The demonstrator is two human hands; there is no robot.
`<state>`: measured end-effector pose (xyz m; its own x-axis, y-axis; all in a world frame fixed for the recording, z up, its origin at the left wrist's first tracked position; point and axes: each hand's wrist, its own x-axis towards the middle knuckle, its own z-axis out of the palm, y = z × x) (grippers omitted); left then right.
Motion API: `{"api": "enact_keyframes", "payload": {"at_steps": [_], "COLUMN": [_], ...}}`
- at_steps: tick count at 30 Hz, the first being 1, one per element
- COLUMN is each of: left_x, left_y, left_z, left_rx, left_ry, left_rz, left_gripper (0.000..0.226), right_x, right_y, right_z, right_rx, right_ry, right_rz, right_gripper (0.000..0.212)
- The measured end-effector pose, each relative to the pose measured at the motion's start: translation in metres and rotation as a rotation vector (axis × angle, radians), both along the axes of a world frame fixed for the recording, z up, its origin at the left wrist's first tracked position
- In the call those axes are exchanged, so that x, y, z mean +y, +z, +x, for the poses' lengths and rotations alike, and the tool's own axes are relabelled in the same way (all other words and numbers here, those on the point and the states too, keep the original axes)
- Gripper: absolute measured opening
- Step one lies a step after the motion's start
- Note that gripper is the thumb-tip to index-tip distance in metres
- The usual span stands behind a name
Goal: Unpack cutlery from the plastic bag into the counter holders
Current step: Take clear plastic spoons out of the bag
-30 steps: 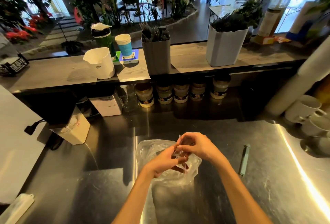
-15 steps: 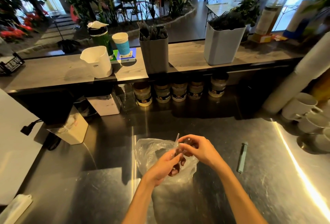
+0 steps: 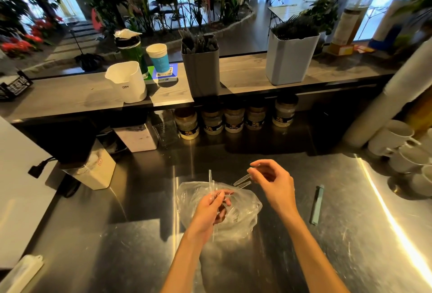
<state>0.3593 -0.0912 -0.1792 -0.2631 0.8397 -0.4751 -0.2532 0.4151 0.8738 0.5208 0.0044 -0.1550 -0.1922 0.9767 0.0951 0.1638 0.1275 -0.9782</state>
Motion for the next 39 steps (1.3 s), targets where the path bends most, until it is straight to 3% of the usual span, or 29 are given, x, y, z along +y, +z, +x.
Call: {"api": "enact_keyframes", "payload": {"at_steps": [7,15,24,28,32,39], "left_x": [0.0,-0.002,-0.002,-0.001,-0.002,-0.002], "left_y": [0.003,0.013,0.016,0.016,0.014,0.009], "left_z": [0.005,0.018,0.029,0.028,0.024,0.018], "left_rx": [-0.171,-0.232,-0.152,-0.177,-0.234,-0.324], "left_ry": [0.15,0.226,0.175,0.105,0.075,0.143], "left_rz": [-0.081,-0.078,-0.086,-0.078,-0.054,0.052], "left_gripper": [0.026,0.027,0.027,0.031,0.034,0.046], "right_x": [-0.004,-0.014,-0.024,-0.018,-0.016,-0.006], "right_y": [0.022,0.022,0.005,0.001,-0.001,0.014], "right_z": [-0.002,-0.01,-0.024,-0.023,-0.019,-0.006], "right_rx": [0.073,-0.304,-0.24,-0.245,-0.161,0.121], "right_ry": [0.122,0.364,0.213,0.182,0.142,-0.136], "right_rz": [-0.019,-0.008,0.065,0.049,0.038,0.001], "right_gripper": [0.016,0.033,0.028,0.011,0.021,0.014]}}
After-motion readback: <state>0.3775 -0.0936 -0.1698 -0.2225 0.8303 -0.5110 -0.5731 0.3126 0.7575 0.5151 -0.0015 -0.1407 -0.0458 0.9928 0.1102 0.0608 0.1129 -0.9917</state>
